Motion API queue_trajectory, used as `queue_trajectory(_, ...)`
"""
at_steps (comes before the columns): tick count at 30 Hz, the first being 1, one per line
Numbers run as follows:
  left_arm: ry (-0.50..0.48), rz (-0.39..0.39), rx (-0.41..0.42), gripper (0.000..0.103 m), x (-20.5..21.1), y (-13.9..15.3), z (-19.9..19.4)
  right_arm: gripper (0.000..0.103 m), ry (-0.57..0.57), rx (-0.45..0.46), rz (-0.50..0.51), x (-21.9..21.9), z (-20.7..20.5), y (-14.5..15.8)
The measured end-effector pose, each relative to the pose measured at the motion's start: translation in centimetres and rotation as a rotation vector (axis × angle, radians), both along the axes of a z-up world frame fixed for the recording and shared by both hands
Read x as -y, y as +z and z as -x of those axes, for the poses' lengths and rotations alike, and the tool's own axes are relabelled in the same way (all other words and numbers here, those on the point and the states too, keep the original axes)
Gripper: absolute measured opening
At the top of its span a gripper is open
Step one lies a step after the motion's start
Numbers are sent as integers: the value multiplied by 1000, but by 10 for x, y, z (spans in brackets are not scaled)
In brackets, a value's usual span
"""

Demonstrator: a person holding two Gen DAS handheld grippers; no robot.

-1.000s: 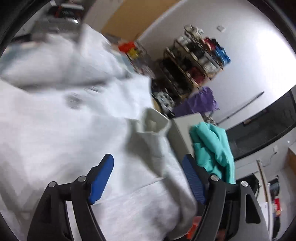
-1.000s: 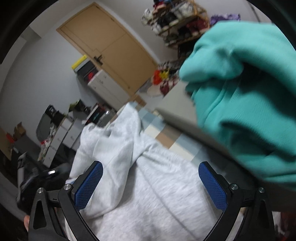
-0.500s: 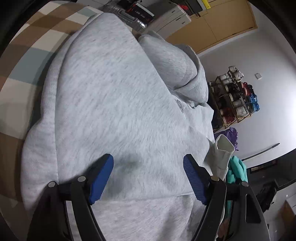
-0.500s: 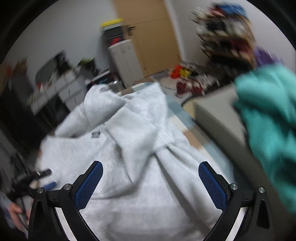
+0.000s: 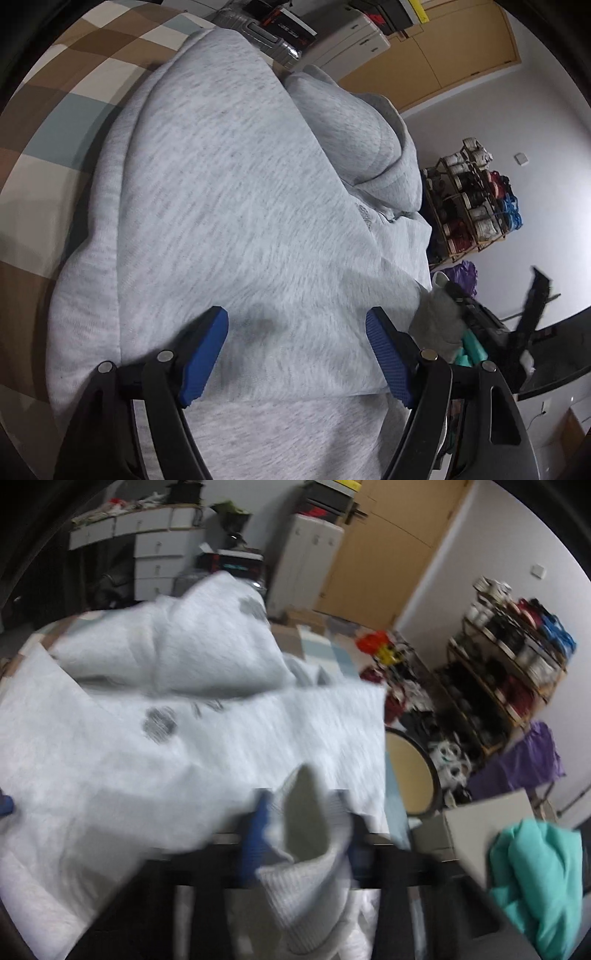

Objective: Fold large clothes

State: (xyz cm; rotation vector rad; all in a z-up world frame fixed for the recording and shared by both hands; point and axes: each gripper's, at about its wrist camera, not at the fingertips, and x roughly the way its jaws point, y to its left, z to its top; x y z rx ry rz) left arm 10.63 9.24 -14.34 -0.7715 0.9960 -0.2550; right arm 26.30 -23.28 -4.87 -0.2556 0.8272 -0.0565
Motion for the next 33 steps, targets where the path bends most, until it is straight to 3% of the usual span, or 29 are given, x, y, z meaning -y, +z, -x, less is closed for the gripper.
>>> queue_trajectory(2, 13, -35, -5, 68, -1, 1, 1, 9, -24, 81, -129, 15, 7, 25)
queue_trajectory(4, 31, -72, -2, 68, 0, 2, 2, 8, -46, 189, -335, 46, 26, 51)
queue_trajectory(6, 51, -95, -4, 68, 0, 4, 2, 8, -98, 254, -455, 82, 44, 53)
queue_trajectory(9, 84, -105, -5, 68, -4, 5, 2, 7, -195, 179, -598, 128, 52, 16)
queue_trajectory(13, 105, -173, -5, 68, 2, 8, 3, 11, -314, 43, -687, 168, 73, -47)
queue_trajectory(16, 116, -282, -9, 68, 12, 11, 3, 11, -321, -35, -662, 178, 89, -61)
queue_trajectory(18, 151, -380, -14, 68, 15, 14, 4, 21, -316, -55, -619, 176, 96, -50)
queue_trajectory(20, 168, -397, -25, 68, 13, 13, 3, 42, -296, -16, -508, 167, 100, -26)
queue_trajectory(22, 176, -430, -42, 68, 10, 9, -1, 75, -236, 122, -405, 149, 106, 12)
queue_trajectory(24, 182, -419, -47, 68, 7, 4, -4, 89, -148, 198, -327, 121, 105, 38)
queue_trajectory(26, 184, -419, -52, 68, 6, 1, -8, 90, -36, 200, -276, 92, 93, 48)
queue_trajectory(28, 177, -437, -59, 68, 6, -1, -11, 91, 88, 131, -217, 50, 75, 44)
queue_trajectory(30, 161, -464, -65, 68, 7, -3, -13, 90, 174, 6, -183, 14, 52, 21)
queue_trajectory(33, 142, -469, -71, 68, 2, -5, -16, 89, 161, -136, -79, -19, 18, -31)
